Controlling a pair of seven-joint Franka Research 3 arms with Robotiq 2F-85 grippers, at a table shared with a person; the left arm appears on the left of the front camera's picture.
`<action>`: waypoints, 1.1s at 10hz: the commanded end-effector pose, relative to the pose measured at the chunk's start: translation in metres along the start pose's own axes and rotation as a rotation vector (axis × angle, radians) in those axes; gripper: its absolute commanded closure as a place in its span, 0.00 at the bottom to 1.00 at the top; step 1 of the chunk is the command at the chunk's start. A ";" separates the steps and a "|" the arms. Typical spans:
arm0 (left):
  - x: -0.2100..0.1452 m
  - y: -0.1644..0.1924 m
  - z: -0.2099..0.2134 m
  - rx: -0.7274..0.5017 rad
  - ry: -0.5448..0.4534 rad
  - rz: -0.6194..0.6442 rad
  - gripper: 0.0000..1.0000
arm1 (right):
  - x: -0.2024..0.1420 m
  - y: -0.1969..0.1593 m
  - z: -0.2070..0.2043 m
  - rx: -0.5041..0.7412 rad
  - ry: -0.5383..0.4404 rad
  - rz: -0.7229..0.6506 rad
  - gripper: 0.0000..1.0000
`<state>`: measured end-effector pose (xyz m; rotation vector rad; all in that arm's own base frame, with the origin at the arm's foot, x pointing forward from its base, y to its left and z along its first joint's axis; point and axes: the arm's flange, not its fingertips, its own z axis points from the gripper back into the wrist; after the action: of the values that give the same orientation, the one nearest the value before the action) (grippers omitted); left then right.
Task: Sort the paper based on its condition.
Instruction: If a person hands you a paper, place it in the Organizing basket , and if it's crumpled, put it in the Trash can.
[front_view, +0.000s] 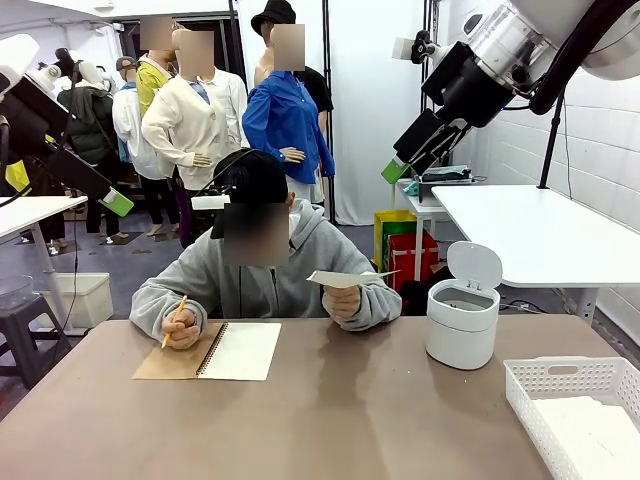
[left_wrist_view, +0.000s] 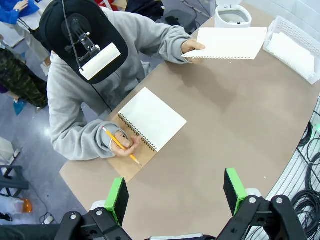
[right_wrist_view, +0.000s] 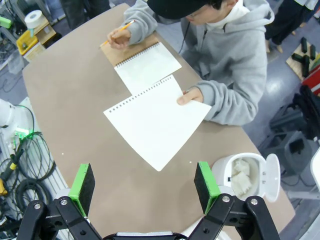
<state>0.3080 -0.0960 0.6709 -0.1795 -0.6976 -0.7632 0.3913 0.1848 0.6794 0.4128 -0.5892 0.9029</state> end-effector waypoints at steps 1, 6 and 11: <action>0.000 0.001 0.001 -0.005 -0.003 0.001 0.00 | 0.000 0.000 0.000 0.000 0.000 0.000 0.00; 0.000 0.001 0.001 -0.005 -0.003 0.001 0.00 | 0.018 -0.097 -0.052 0.226 -0.020 -0.474 0.00; 0.000 0.001 0.001 -0.005 -0.003 0.001 0.00 | -0.010 -0.145 -0.101 0.289 0.051 -0.998 0.00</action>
<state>0.3081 -0.0957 0.6710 -0.1795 -0.6977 -0.7625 0.5405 0.1538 0.5807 0.7820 -0.1680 0.0824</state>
